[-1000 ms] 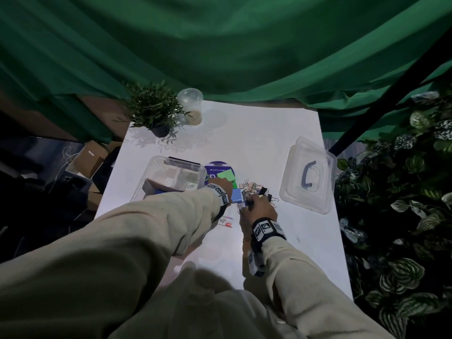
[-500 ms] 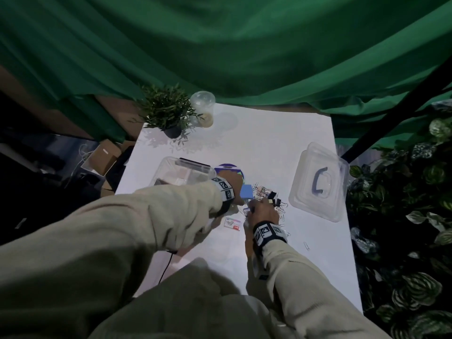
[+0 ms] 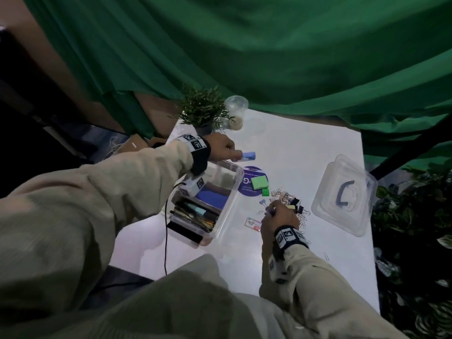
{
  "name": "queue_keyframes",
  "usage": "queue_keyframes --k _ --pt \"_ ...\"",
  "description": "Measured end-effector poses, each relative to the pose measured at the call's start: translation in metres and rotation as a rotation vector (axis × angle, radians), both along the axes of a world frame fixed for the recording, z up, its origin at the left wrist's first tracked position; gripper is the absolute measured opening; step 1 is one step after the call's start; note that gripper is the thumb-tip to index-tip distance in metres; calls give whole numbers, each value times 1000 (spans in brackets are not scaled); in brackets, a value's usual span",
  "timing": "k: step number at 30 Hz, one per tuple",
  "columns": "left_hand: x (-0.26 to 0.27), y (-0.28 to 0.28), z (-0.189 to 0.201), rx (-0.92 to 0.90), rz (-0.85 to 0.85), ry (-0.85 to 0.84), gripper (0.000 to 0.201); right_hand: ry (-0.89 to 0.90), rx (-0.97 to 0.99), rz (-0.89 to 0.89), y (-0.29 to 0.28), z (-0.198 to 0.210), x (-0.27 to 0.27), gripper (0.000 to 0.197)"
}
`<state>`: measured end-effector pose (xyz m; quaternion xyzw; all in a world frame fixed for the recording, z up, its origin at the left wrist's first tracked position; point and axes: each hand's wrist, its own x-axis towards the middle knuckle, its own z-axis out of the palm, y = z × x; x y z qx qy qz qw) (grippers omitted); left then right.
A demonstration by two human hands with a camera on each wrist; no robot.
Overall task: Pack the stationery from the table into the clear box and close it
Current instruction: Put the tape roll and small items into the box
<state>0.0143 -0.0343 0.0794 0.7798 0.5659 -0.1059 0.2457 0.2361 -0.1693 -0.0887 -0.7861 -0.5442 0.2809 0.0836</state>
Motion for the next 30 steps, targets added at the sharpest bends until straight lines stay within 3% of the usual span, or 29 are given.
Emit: queue_keyframes --k 3,9,14,19,22,30 --pt "-28 -10 1 -54 79 13 48 80 53 -67 2 4 -2 33" --pt "-72 -36 -15 -100 141 95 36 236 188 -149 22 25 -16 21" --pt "-94 -46 -26 -161 89 135 28 419 322 -195 38 57 -45 19" --pt "-96 -49 -24 -222 114 152 37 536 367 -99 43 69 -80 16" --pt "-102 -47 -34 -224 140 161 55 587 310 -13 41 70 -101 18" --pt "-111 -42 -47 -250 73 258 70 615 226 -132 49 63 -127 8"
